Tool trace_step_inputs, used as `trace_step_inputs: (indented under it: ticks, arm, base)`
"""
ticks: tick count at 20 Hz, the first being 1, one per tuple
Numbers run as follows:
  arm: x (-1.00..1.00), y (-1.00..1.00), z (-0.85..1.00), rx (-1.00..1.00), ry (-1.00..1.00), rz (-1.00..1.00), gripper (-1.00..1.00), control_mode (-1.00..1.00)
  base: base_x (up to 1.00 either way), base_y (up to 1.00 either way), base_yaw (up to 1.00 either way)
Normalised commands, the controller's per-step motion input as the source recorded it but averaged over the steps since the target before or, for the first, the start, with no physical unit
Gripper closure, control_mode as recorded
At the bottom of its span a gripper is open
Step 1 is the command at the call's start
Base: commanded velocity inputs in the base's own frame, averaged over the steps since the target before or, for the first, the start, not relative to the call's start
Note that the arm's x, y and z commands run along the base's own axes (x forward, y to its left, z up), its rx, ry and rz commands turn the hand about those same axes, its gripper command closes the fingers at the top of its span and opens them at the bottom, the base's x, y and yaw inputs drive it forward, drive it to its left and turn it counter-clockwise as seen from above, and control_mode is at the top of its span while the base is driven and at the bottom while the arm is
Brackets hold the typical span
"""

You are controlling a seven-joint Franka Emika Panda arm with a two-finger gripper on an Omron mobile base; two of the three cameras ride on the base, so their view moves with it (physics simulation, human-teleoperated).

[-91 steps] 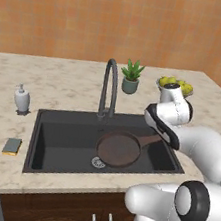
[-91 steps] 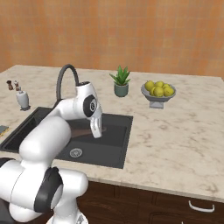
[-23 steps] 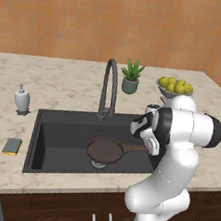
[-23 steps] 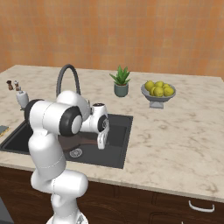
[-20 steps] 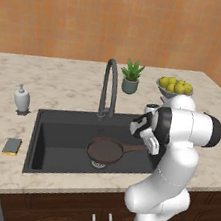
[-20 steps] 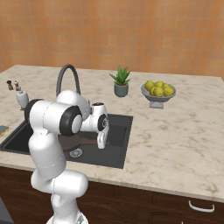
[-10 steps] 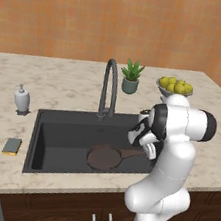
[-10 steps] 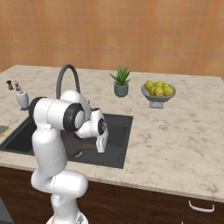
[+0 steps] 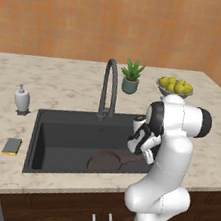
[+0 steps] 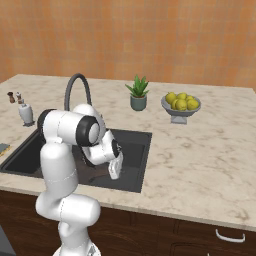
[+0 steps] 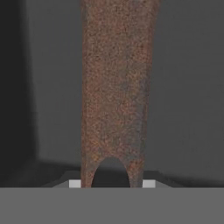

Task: Pick the pan and sponge and place them into the sink. Then turn on the water.

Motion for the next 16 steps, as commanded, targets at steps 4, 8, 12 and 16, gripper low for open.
trace_step_inputs:
  ticks: [4,8,12,16]
  arm:
    - [0.04,0.00,-0.22,-0.10,0.00,0.00,1.00,-1.00]
    - [0.06,0.00,-0.18,-0.05,0.00,0.00,1.00,-1.00]
    - [0.54,0.03,-0.12,-0.05,0.00,-0.01,1.00,-1.00]
    - [0.57,0.00,-0.01,-0.02,0.00,-0.04,1.00,-1.00]
  base:
    - [0.00,0.00,0.00]
    - [0.00,0.00,0.00]
    - [0.00,0.00,0.00]
    - [0.00,0.00,0.00]
